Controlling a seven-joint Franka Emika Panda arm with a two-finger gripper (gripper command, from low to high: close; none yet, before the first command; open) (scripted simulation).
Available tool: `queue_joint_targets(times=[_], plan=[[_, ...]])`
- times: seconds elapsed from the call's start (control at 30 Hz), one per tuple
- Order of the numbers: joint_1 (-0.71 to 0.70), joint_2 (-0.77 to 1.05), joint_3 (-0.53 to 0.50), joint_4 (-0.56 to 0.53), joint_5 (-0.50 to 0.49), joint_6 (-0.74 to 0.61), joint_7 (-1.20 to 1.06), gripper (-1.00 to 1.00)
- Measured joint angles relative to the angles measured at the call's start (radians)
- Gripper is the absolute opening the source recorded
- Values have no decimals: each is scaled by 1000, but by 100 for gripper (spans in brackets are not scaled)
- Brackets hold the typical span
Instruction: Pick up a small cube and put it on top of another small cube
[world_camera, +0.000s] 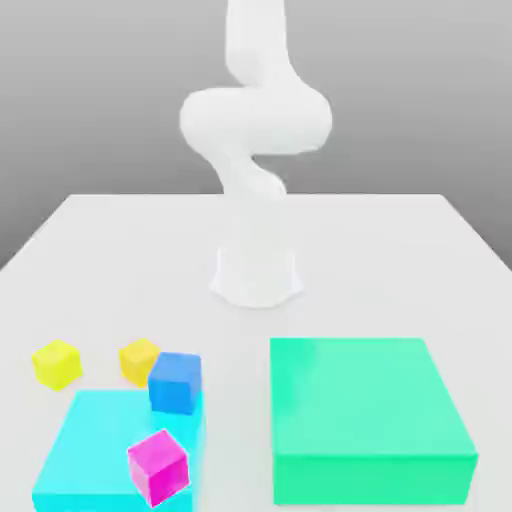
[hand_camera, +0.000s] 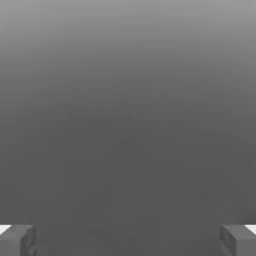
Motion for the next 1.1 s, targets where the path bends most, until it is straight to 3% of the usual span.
queue_joint_targets(times=[0.47, 0.63, 0.77, 0.87, 0.9, 1.1], plan=[[-286, 422, -125, -466, -91, 377, 150, 0], [-366, 685, -199, -609, -52, 588, 152, 0], [-439, 847, -107, -596, 55, 719, 83, 0], [-534, 955, -13, -579, 65, 808, 71, 0], [-550, 975, 2, -576, 66, 825, 69, -100], [-560, 986, 11, -575, 61, 834, 73, -100]])
